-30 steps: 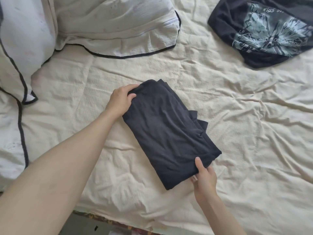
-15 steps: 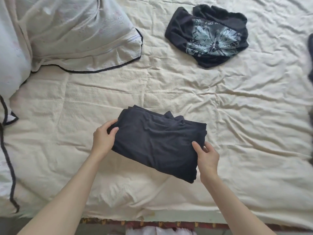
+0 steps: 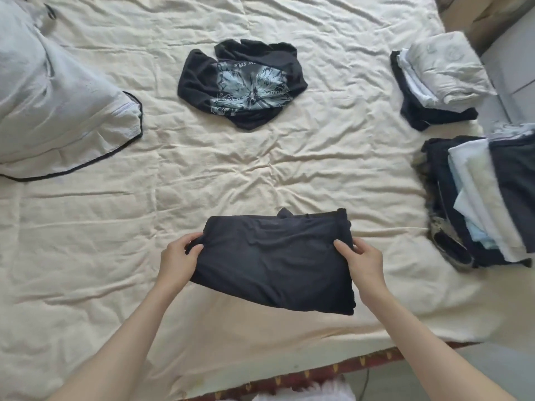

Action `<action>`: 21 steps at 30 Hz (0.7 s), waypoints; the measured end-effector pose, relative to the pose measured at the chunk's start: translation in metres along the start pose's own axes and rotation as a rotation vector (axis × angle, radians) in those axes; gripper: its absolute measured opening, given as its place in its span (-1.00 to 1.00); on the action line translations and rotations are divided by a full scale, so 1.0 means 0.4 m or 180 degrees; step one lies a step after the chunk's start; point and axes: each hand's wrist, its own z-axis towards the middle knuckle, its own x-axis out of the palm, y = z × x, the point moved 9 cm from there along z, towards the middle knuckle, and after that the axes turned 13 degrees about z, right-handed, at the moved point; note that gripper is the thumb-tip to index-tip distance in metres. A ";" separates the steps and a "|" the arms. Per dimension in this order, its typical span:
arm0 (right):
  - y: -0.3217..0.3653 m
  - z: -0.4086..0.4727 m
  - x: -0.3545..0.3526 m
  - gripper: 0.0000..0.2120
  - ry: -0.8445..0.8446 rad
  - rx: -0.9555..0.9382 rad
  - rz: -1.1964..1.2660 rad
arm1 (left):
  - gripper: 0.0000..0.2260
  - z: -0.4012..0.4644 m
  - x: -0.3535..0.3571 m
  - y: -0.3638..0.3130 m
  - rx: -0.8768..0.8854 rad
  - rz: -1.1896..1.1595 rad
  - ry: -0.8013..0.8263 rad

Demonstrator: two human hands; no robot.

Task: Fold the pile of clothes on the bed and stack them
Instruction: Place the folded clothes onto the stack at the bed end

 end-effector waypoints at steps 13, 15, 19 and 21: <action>0.426 0.475 -0.439 -0.89 0.0049 -0.0765 0.0251 | -0.76 0.195 0.255 -0.813 0.0910 0.0407 -0.0493; 0.480 0.531 -0.480 -0.90 -0.0027 -0.0827 0.0401 | -0.77 0.231 0.273 -0.960 0.1149 0.0572 -0.0601; 0.590 0.624 -0.546 -0.84 -0.0257 -0.0936 0.0695 | -0.77 0.298 0.277 -1.263 0.1615 0.0770 -0.0789; 0.642 0.666 -0.568 -0.85 -0.0295 -0.0945 0.0936 | -0.77 0.323 0.279 -1.413 0.1859 0.0780 -0.0786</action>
